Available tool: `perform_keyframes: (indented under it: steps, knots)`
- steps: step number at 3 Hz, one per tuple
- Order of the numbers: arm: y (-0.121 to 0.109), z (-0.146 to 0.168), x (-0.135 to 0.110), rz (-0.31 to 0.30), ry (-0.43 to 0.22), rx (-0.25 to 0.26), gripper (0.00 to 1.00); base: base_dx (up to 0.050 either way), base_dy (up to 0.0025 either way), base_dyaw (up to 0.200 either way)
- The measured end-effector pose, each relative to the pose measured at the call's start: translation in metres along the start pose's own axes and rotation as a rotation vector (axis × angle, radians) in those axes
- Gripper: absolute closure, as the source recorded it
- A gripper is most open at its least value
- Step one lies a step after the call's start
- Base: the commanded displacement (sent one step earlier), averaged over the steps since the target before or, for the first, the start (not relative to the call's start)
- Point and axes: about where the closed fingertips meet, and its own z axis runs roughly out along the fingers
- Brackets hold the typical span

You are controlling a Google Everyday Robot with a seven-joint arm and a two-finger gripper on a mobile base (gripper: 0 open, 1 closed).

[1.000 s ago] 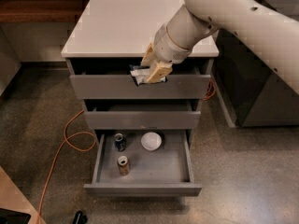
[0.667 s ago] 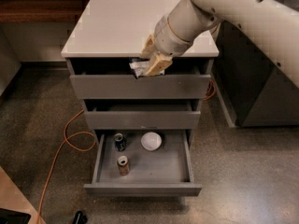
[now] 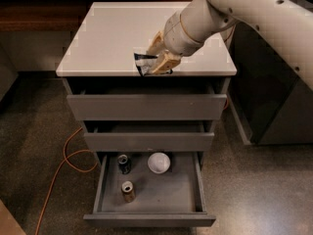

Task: Pick rxbar blueberry from bottom drawer and place on counter

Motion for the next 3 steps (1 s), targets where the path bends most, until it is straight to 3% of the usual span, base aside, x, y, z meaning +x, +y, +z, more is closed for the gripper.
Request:
perform_keyframes:
  steps: [1, 2, 3]
  knots:
    - [0.0, 0.0, 0.0, 0.0, 0.0, 0.0, 1.0, 0.05, 0.00002, 0.0]
    - [0.0, 0.0, 0.0, 0.0, 0.0, 0.0, 1.0, 0.0, 0.0, 0.0]
    - [-0.011, 0.002, 0.014, 0.073, 0.012, 0.0, 1.0, 0.0, 0.0, 0.0]
